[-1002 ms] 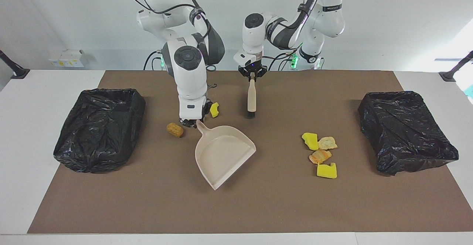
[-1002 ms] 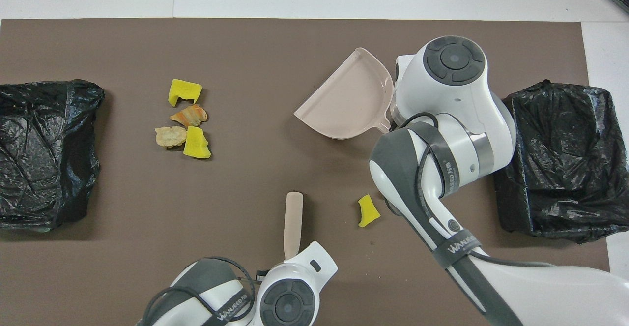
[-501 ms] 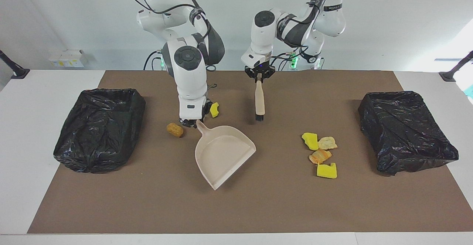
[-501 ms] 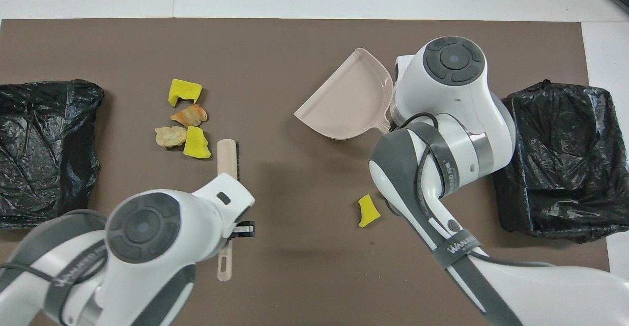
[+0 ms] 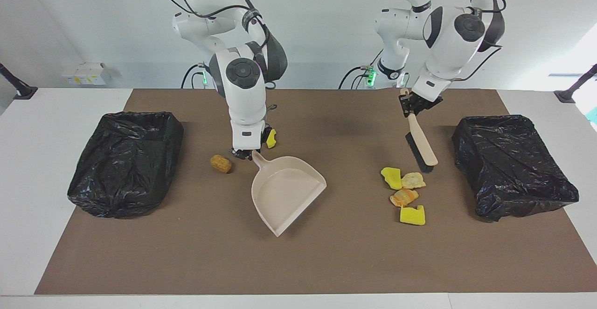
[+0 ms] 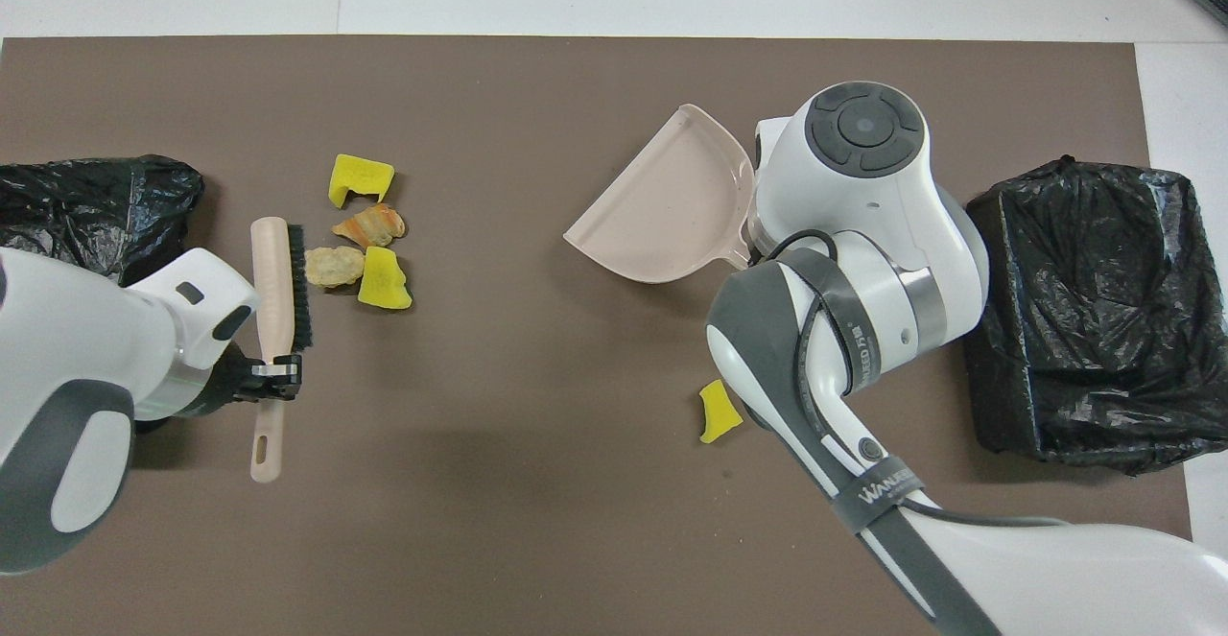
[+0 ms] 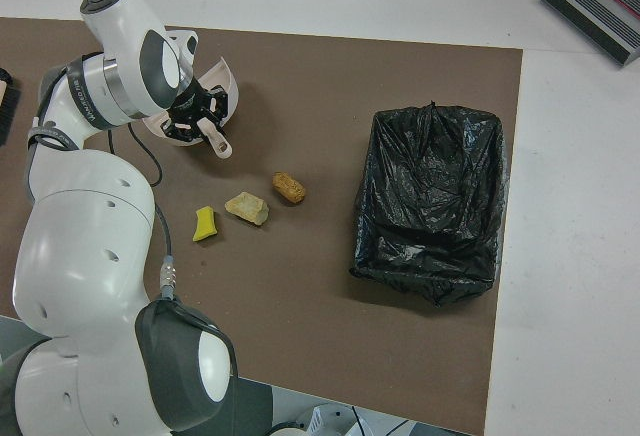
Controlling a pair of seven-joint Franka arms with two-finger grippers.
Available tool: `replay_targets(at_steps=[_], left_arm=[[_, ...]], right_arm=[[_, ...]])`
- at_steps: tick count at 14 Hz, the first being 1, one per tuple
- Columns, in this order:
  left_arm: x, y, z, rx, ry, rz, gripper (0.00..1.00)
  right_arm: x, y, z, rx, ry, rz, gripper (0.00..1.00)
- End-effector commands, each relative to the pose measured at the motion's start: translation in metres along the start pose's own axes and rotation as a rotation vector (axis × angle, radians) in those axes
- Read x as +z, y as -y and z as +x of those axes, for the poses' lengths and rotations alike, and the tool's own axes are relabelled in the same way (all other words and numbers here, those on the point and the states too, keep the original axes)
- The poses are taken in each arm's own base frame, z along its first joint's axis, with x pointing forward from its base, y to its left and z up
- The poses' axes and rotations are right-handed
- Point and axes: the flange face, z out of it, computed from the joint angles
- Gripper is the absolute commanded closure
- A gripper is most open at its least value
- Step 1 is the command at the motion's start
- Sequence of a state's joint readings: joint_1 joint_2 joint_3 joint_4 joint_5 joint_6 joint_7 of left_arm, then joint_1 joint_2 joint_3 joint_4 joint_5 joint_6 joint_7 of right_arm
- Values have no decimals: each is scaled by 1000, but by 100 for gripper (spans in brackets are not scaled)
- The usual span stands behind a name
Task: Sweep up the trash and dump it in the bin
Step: 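Grasp the beige brush handle with the left gripper and lift it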
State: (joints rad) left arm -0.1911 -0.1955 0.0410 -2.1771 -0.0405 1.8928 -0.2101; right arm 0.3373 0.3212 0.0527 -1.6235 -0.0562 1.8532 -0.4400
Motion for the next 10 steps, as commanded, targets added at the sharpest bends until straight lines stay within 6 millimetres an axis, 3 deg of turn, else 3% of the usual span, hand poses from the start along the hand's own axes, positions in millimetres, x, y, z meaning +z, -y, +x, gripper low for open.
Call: replay_targets(at_steps=[1,2,5,7,10], left_arm=[[4,6,30,9,-13,37,100],[10,6,39,13,-3,56,100],[54,8,62,31,17,109,100],[61,32,74,-10,-4,101,100],[74,32,78,5,7,101,100]], right_arm=[[2,7,2,-62,-20,2,100],[2,8,2,-65,-20,3,100],[2,9,3,-69,-20,3,100],[1,19,8,-89,-23,2,100],[1,25,10,-98,-23,2,100]])
